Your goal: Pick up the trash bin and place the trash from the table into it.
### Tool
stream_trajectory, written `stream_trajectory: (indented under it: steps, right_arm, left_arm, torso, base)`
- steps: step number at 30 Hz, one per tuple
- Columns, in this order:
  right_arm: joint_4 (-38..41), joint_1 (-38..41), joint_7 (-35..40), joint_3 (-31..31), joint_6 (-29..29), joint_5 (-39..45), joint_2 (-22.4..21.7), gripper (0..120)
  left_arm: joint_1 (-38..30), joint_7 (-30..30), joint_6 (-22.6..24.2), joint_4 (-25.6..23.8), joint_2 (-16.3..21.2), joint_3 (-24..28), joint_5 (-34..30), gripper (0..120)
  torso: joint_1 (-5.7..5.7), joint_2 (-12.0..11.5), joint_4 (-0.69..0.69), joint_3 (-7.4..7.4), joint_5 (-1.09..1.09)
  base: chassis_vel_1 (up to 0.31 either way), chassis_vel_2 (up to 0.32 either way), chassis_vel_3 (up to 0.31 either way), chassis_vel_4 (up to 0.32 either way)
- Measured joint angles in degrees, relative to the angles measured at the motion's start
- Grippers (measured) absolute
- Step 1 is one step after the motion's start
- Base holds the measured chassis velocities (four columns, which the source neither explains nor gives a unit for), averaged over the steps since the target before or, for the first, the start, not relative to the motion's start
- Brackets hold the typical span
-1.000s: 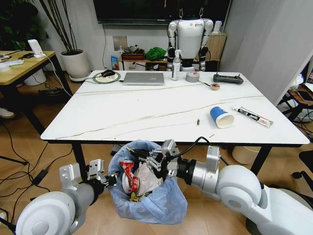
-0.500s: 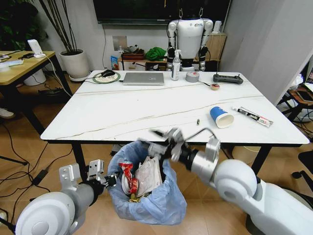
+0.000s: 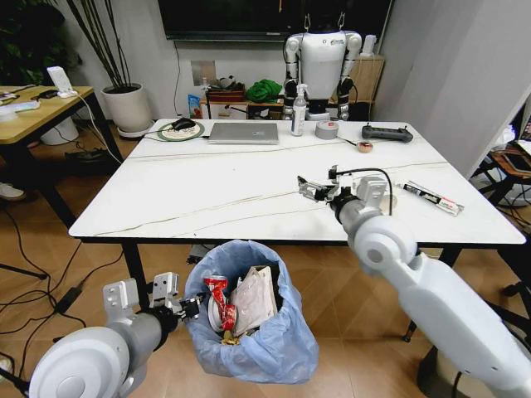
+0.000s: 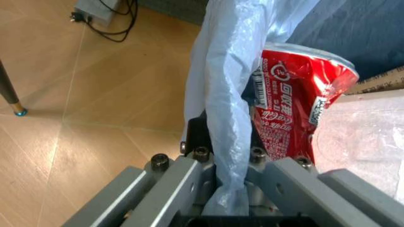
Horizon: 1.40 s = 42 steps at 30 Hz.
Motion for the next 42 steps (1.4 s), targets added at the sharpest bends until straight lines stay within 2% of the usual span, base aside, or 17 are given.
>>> stream_trajectory:
  steps: [2, 9, 25, 28, 35, 36, 38, 42]
  right_arm:
    - [-1.5, 0.44, 1.78, -0.28, -0.6, 0.0, 1.42, 100]
    - [-3.35, 0.86, 2.98, -0.35, -1.32, -0.06, 2.33, 100]
    - [-4.31, -0.84, 5.03, -0.49, -2.9, -0.22, 0.71, 98]
    - [-4.82, -1.29, 5.07, -0.45, -2.9, -0.27, 0.6, 91]
    - [-5.52, -2.15, 5.07, -0.02, -2.7, -0.56, 0.26, 86]
    - [-5.53, -2.22, 5.08, 0.13, -2.66, -0.55, 0.06, 80]
    - [-5.53, -2.25, 5.08, 0.19, -2.64, -0.55, -0.02, 80]
    - [-5.53, -3.05, 5.03, 0.72, -2.42, -0.38, -0.57, 70]
  left_arm:
    - [0.17, 0.0, 0.0, 0.0, 0.02, -0.1, 0.0, 0]
    - [0.22, 0.0, 0.0, 0.0, 0.14, -0.14, -0.02, 0]
    - [-0.09, 0.0, 0.0, 0.0, 0.24, -0.15, -0.19, 0]
    - [-0.08, 0.01, 0.0, 0.0, 0.23, -0.15, -0.21, 0]
    - [-0.02, 0.02, 0.0, 0.0, 0.38, -0.37, -0.24, 0]
    - [0.01, 0.02, 0.0, 0.0, 0.33, -0.37, -0.24, 0]
    - [0.02, 0.03, 0.0, 0.0, 0.31, -0.37, -0.24, 0]
    - [0.08, 0.03, 0.0, 0.0, 0.07, -0.35, -0.19, 0]
  torso:
    - [0.0, 0.0, 0.0, 0.0, 0.0]
    - [0.0, 0.0, 0.0, 0.0, -0.01]
    - [0.0, 0.0, -0.01, -0.01, 0.0]
    - [0.0, 0.0, -0.01, -0.01, 0.0]
    - [0.0, 0.0, -0.01, -0.01, 0.0]
    - [0.0, 0.0, -0.01, -0.01, 0.0]
    - [0.0, 0.0, -0.01, -0.01, 0.01]
    - [0.0, 0.0, -0.01, -0.01, 0.0]
  base:
    - [0.0, 0.0, 0.0, 0.0]
    - [0.0, 0.0, 0.0, 0.0]
    - [0.0, 0.0, 0.0, 0.0]
    - [0.0, 0.0, 0.0, 0.0]
    - [0.0, 0.0, 0.0, 0.0]
    - [0.0, 0.0, 0.0, 0.0]
    - [0.0, 0.0, 0.0, 0.0]
    - [0.0, 0.0, 0.0, 0.0]
